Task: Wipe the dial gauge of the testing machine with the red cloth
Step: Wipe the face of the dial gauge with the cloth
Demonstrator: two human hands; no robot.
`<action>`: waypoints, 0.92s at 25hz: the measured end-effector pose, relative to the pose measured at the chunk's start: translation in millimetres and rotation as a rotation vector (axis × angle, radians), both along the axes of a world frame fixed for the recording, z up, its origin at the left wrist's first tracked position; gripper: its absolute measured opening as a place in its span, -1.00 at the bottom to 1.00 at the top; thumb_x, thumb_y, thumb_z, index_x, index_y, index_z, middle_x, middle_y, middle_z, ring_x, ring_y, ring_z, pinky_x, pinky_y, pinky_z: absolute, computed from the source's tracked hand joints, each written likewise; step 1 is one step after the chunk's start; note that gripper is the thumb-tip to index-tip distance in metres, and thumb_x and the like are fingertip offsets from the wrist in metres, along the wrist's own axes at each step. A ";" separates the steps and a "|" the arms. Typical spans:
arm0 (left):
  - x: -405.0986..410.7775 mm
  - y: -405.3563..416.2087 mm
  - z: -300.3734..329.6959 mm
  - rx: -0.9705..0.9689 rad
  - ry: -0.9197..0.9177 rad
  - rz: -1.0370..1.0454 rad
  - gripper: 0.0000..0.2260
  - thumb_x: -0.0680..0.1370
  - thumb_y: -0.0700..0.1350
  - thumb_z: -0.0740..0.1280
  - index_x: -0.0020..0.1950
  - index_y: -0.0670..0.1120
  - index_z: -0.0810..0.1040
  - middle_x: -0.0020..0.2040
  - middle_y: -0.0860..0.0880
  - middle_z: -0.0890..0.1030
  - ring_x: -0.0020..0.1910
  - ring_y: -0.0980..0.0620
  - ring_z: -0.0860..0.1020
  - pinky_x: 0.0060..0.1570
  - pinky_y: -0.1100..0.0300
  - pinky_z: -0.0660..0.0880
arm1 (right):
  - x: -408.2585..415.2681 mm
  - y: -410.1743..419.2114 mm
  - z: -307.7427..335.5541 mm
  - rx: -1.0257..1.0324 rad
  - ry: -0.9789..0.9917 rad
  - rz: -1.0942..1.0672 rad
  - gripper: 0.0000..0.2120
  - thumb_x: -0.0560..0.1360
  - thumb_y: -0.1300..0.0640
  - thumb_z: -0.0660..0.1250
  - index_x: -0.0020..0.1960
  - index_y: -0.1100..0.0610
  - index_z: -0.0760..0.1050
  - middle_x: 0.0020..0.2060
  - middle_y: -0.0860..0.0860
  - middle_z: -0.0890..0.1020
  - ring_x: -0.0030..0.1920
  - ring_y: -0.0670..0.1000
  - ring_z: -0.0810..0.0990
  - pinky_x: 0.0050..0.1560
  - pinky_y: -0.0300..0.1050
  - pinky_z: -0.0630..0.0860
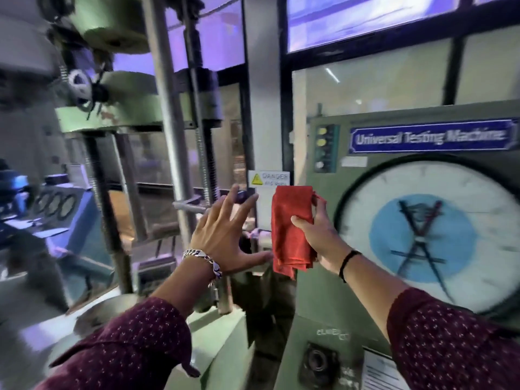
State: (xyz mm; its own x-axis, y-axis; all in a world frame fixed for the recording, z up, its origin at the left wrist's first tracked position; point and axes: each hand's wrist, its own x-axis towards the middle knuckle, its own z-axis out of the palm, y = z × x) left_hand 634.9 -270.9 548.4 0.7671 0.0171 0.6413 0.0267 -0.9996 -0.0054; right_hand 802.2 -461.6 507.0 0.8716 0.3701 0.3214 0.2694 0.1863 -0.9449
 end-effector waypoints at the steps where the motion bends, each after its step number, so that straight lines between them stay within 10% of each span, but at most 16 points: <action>1: 19.1 -28.0 4.5 0.010 -0.006 -0.032 0.18 0.25 0.70 0.26 0.78 0.28 0.01 0.82 -0.03 -0.10 0.72 -0.22 0.17 0.62 -0.26 0.29 | 12.5 -35.0 3.6 -0.010 0.000 -0.042 -0.41 0.68 0.16 0.44 0.30 -0.55 0.39 0.12 -0.15 0.80 0.09 0.00 0.83 0.03 0.09 0.79; 6: 99.3 -146.2 12.3 0.048 -0.003 -0.145 0.17 0.26 0.69 0.29 0.78 0.27 0.02 0.82 -0.02 -0.10 0.72 -0.25 0.16 0.61 -0.28 0.32 | 63.4 -186.4 4.1 -0.016 0.023 -0.237 -0.41 0.69 0.15 0.46 0.55 -0.27 0.30 0.25 0.10 0.73 0.17 0.25 0.79 0.19 0.38 0.74; 19: 226.5 -301.2 -7.7 0.049 0.062 -0.341 0.16 0.27 0.68 0.28 0.77 0.29 0.00 0.82 -0.01 -0.09 0.73 -0.24 0.13 0.58 -0.27 0.30 | 121.4 -381.1 -27.7 0.019 0.092 -0.490 -0.49 0.69 0.00 0.46 0.43 -0.44 0.31 0.27 0.07 0.74 0.09 0.16 0.82 0.08 0.32 0.78; 23: 265.9 -297.7 -22.5 0.054 0.082 -0.387 0.13 0.28 0.67 0.24 0.77 0.29 0.01 0.82 -0.02 -0.07 0.73 -0.26 0.13 0.62 -0.30 0.26 | 142.9 -395.2 -31.9 -0.134 -0.227 -0.996 -0.53 0.73 0.08 0.35 0.54 -0.27 0.32 0.27 -0.03 0.72 0.13 0.18 0.73 0.24 0.25 0.68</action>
